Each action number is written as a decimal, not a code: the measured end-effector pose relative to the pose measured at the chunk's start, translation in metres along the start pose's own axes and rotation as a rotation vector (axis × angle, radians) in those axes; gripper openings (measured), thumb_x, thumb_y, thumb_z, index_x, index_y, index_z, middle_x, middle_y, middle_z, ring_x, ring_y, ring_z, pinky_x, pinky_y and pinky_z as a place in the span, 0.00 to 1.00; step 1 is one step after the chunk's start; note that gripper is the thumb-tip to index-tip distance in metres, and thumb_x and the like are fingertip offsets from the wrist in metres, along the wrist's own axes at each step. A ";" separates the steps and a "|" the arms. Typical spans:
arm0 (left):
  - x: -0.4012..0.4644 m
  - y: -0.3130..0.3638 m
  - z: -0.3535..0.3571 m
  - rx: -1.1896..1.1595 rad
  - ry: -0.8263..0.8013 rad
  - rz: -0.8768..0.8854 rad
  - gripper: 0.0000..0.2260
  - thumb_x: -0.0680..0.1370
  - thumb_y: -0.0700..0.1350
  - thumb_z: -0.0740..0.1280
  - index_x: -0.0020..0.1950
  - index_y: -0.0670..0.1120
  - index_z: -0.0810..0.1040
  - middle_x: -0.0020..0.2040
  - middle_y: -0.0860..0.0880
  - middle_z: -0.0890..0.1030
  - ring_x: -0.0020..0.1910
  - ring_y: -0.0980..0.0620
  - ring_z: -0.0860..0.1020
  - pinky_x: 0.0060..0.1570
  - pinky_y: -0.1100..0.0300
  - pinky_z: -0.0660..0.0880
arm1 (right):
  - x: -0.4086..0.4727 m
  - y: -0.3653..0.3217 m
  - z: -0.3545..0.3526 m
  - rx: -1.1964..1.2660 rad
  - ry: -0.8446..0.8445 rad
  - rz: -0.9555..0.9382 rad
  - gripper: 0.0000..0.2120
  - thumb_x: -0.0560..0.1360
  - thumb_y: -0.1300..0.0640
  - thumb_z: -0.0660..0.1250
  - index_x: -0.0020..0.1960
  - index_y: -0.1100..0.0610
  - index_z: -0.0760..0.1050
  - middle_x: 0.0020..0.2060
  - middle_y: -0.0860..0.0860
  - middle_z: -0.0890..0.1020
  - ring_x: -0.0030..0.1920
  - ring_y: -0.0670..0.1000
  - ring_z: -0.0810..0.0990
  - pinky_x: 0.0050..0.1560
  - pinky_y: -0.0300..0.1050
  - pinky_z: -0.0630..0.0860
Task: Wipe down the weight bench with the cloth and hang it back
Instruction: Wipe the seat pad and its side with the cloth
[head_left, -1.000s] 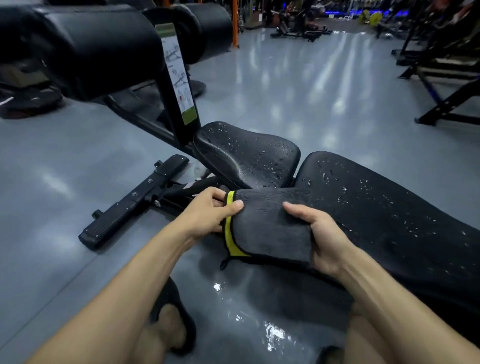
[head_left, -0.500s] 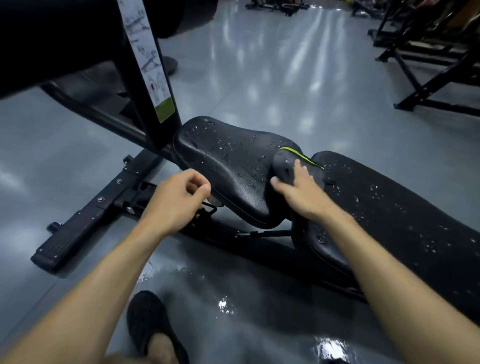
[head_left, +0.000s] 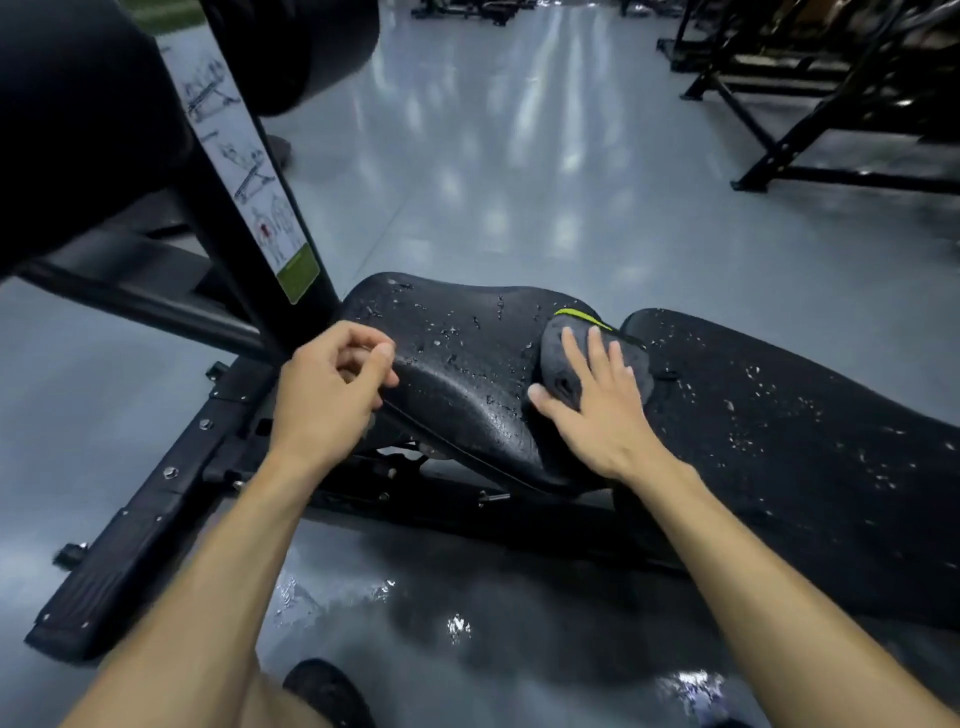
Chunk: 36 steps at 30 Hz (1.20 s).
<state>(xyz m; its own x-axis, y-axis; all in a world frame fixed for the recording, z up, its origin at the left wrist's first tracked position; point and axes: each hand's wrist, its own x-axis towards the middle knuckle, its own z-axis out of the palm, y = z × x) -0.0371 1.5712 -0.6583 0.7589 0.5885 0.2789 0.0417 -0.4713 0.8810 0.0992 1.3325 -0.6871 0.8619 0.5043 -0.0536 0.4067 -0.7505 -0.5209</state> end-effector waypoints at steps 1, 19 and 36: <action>0.003 -0.006 -0.002 -0.002 -0.009 0.002 0.04 0.80 0.47 0.69 0.46 0.54 0.81 0.36 0.53 0.85 0.29 0.54 0.79 0.35 0.61 0.79 | 0.008 -0.008 0.003 -0.023 0.028 0.054 0.38 0.81 0.34 0.55 0.83 0.45 0.42 0.82 0.50 0.37 0.81 0.53 0.34 0.80 0.55 0.35; 0.035 -0.042 -0.046 -0.036 0.099 0.051 0.04 0.80 0.50 0.67 0.47 0.55 0.80 0.35 0.55 0.84 0.29 0.58 0.77 0.35 0.58 0.75 | -0.020 -0.117 0.089 -0.279 0.292 -0.151 0.45 0.73 0.36 0.53 0.84 0.54 0.47 0.83 0.59 0.47 0.82 0.62 0.43 0.80 0.61 0.43; 0.029 -0.062 -0.084 -0.112 0.228 -0.033 0.05 0.79 0.53 0.66 0.46 0.55 0.80 0.33 0.51 0.83 0.29 0.55 0.76 0.39 0.50 0.75 | 0.017 -0.197 0.126 -0.504 0.263 -0.265 0.51 0.72 0.35 0.62 0.83 0.60 0.43 0.81 0.67 0.44 0.80 0.70 0.41 0.77 0.69 0.45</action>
<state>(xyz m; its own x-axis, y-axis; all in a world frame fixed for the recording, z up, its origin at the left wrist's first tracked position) -0.0724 1.6721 -0.6724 0.5914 0.7415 0.3168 -0.0176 -0.3809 0.9244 -0.0041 1.5428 -0.6927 0.7318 0.6271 0.2669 0.6545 -0.7559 -0.0185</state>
